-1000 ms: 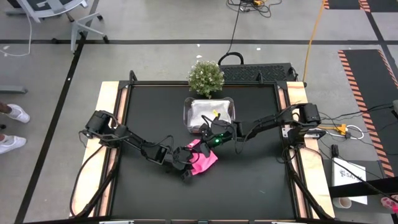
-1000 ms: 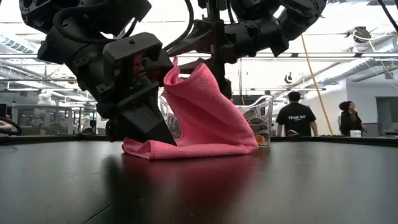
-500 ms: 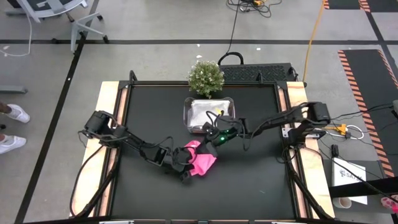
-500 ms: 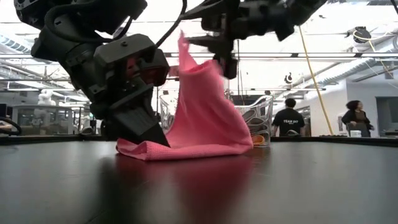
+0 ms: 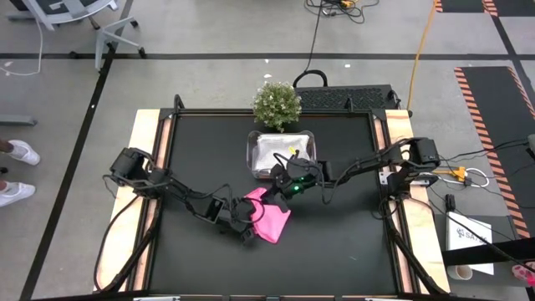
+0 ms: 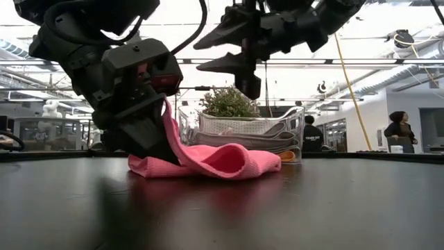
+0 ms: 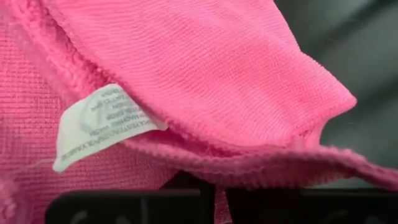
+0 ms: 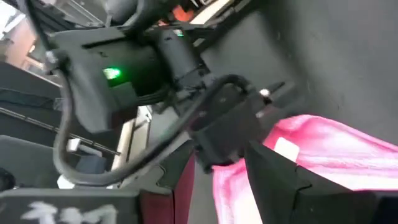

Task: Fold microfiber towels
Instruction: Fold the pink microfiber towel

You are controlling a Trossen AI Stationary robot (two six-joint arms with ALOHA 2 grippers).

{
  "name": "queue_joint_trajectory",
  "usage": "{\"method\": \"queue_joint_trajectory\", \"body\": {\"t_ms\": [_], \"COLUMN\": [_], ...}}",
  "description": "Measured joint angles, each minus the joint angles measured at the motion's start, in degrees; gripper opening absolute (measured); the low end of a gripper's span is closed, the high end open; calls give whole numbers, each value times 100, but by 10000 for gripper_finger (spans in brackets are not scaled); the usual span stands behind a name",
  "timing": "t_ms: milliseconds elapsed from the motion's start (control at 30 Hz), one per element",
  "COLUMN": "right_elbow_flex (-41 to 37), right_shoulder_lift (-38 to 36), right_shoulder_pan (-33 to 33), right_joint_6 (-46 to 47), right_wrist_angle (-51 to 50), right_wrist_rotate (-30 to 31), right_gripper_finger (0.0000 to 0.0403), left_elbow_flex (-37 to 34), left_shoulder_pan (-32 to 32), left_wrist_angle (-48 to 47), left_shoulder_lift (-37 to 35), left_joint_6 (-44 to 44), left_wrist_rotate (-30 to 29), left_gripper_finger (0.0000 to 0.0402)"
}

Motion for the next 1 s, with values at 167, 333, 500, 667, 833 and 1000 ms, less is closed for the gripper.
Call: {"method": "queue_joint_trajectory", "body": {"t_ms": [167,333,500,667,833,1000], "right_elbow_flex": [-2,-2,-9,-9,-9,-7], "right_shoulder_lift": [20,22,24,24,42,42], "right_shoulder_pan": [-26,52,63,63,172,404], "right_joint_6": [-44,-241,-358,-501,-803,-804], "right_wrist_angle": [-424,-1276,-1675,-1578,-1677,-1751], "right_wrist_rotate": [-91,-329,-466,-455,22,112], "right_gripper_finger": [130,127,126,126,126,125], "left_elbow_flex": [0,-8,-3,4,-1,-5], "left_shoulder_pan": [-60,-129,-170,-260,-260,-8], "left_wrist_angle": [-27,-428,-1436,-2300,-2978,-3029], "left_shoulder_lift": [0,-371,-1114,-1703,-1843,-1691], "left_joint_6": [-102,-285,-170,-259,-428,-440], "left_wrist_rotate": [181,546,818,653,-845,-1053], "left_gripper_finger": [26,26,26,26,26,26]}}
